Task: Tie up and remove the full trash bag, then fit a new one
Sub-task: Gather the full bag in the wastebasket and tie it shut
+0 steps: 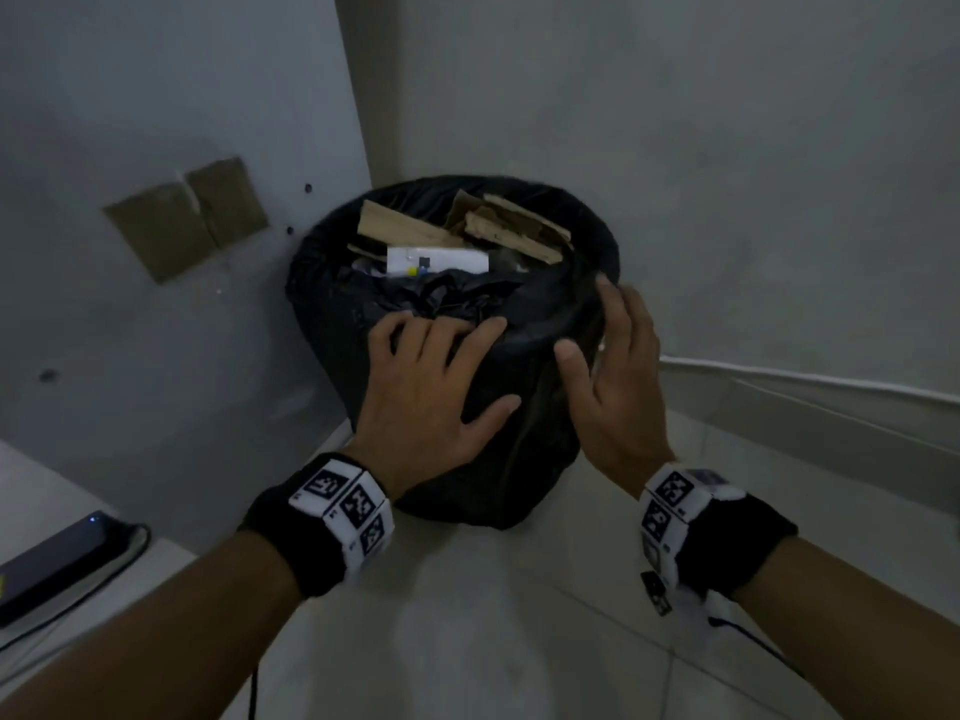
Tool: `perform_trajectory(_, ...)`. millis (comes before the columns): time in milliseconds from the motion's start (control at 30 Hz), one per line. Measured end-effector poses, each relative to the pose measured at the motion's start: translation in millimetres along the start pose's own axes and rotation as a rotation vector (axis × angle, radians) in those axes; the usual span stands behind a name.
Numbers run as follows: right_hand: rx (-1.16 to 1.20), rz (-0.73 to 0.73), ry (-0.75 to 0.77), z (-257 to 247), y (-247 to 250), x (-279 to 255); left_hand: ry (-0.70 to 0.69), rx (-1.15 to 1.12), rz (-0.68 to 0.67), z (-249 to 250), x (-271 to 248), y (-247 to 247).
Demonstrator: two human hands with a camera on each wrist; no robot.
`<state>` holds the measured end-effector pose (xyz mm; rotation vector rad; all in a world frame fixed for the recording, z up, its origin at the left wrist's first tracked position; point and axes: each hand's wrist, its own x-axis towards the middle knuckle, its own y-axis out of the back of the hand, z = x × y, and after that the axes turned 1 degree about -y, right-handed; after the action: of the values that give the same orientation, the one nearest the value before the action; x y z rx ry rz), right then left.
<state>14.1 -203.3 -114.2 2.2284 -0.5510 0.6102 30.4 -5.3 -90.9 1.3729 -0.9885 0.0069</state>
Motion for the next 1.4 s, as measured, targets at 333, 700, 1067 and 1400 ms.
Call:
perform_trajectory(333,0.587,-0.449,-1.226,-2,-44,-54,-0.291,0.062,-0.052,0,-32,12)
perform_trajectory(700,0.703,-0.529,-1.435,2,-79,-66,-0.318,0.037,-0.281,-25,-83,16)
perform_trajectory(1067,0.608,-0.245,-1.102,-24,-9,-60,-0.214,-0.094,-0.188,-1,-64,21)
perform_trajectory(1400,0.665,-0.039,-0.678,-67,58,-27,0.064,-0.494,-0.303,44,-32,15)
